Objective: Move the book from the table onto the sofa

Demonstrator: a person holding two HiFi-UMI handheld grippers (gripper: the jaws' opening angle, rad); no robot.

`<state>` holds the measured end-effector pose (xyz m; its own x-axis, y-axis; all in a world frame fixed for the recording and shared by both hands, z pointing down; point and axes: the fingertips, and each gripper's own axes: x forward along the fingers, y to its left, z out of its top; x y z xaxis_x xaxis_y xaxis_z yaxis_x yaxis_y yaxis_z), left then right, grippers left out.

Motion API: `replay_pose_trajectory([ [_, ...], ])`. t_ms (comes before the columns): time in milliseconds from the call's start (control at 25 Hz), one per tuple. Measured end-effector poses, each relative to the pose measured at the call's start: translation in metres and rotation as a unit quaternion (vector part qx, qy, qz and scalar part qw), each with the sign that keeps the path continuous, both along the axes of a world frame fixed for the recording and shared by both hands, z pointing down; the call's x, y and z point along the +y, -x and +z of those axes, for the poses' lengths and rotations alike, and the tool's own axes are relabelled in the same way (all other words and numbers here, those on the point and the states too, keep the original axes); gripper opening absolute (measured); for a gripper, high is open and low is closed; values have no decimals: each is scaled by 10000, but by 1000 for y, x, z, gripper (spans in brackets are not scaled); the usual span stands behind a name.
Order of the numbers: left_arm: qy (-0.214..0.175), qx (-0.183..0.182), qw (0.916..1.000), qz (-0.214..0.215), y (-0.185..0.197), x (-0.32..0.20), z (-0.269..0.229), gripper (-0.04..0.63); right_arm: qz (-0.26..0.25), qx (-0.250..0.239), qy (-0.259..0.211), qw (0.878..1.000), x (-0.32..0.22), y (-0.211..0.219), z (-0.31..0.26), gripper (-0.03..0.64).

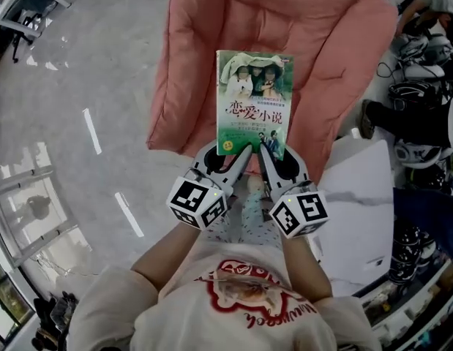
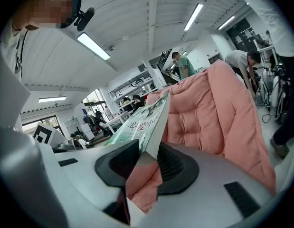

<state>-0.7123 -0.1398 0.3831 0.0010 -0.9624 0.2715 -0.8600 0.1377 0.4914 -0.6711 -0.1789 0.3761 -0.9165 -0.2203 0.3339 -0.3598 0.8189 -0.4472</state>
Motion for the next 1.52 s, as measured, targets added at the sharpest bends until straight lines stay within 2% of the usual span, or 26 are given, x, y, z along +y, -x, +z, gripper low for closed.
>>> replay_pose_trajectory([
  [240, 324, 255, 9990, 157, 30, -9, 54, 156, 217, 356, 236, 9989, -8, 29, 55, 115],
  [360, 467, 342, 9982, 175, 32, -13, 78, 158, 254, 475, 329, 9980, -11, 31, 79, 117],
  [560, 701, 482, 9962, 170, 25, -11, 147, 158, 244, 620, 477, 9966, -10, 24, 147, 118],
  [1000, 1378, 951, 9858, 111, 54, 1, 253, 161, 258, 1107, 1013, 9883, 1, 53, 254, 120],
  [1200, 1740, 1307, 9759, 168, 56, 3, 292, 161, 331, 1328, 1254, 9826, 3, 54, 291, 120],
  [1320, 1963, 1685, 9658, 164, 57, 2, 310, 161, 393, 1379, 1454, 9789, 1, 55, 309, 121],
  [1440, 2230, 2122, 9514, 84, 60, 8, 328, 166, 380, 1539, 1670, 9731, 6, 57, 325, 134],
  [1520, 2402, 1970, 9505, 93, 60, 13, 332, 167, 415, 1699, 1789, 9682, 11, 55, 335, 150],
])
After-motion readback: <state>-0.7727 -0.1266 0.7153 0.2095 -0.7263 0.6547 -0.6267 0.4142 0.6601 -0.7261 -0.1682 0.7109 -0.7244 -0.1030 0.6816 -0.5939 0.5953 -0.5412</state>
